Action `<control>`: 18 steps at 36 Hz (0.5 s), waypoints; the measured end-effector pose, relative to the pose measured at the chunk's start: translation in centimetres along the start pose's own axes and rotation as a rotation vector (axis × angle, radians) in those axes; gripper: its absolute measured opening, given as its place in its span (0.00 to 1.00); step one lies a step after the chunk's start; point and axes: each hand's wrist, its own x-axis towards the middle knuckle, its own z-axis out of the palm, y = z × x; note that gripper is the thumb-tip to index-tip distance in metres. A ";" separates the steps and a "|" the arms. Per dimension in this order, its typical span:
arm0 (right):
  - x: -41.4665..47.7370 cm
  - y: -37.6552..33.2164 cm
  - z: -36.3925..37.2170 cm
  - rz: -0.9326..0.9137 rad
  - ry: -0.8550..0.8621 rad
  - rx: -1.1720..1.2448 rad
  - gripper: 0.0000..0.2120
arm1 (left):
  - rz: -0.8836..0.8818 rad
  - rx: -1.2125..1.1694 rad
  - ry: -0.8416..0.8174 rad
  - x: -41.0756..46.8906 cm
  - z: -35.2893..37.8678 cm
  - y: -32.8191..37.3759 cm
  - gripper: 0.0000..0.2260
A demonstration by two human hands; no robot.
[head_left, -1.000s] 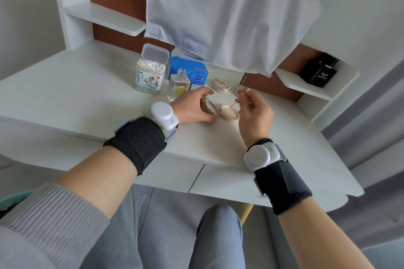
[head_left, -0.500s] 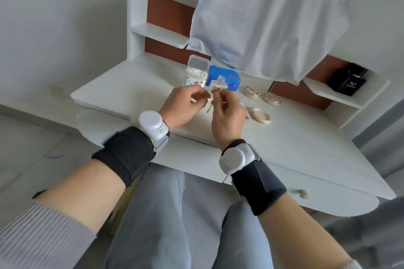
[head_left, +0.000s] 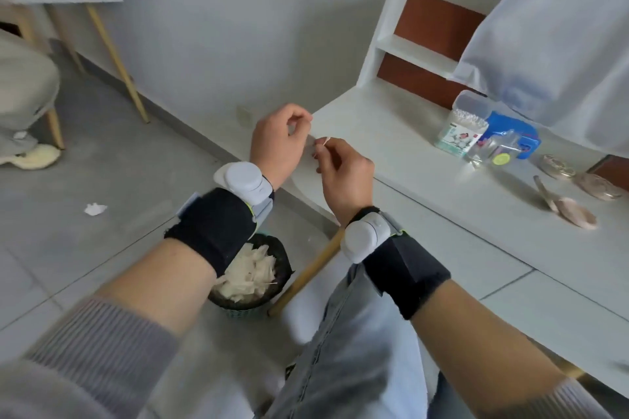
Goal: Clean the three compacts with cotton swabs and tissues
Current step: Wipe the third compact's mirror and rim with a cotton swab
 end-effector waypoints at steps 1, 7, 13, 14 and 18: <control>-0.1 0.3 1.1 0.002 -0.033 -0.020 0.08 | -0.015 0.011 0.005 -0.2 -0.7 -0.7 0.06; -0.3 1.9 4.6 0.135 -0.376 -0.224 0.14 | -0.082 0.061 -0.011 -1.3 -2.3 -2.3 0.07; 0.6 0.8 2.7 0.031 -0.304 -0.256 0.13 | -0.055 0.069 -0.018 -1.3 -1.9 -0.4 0.09; 1.0 0.4 1.7 -0.009 -0.254 -0.254 0.12 | -0.040 0.061 -0.024 -1.1 -1.4 0.4 0.11; 2.2 -0.6 -3.1 -0.134 -0.057 -0.210 0.10 | 0.013 -0.011 -0.052 -0.7 0.9 4.2 0.14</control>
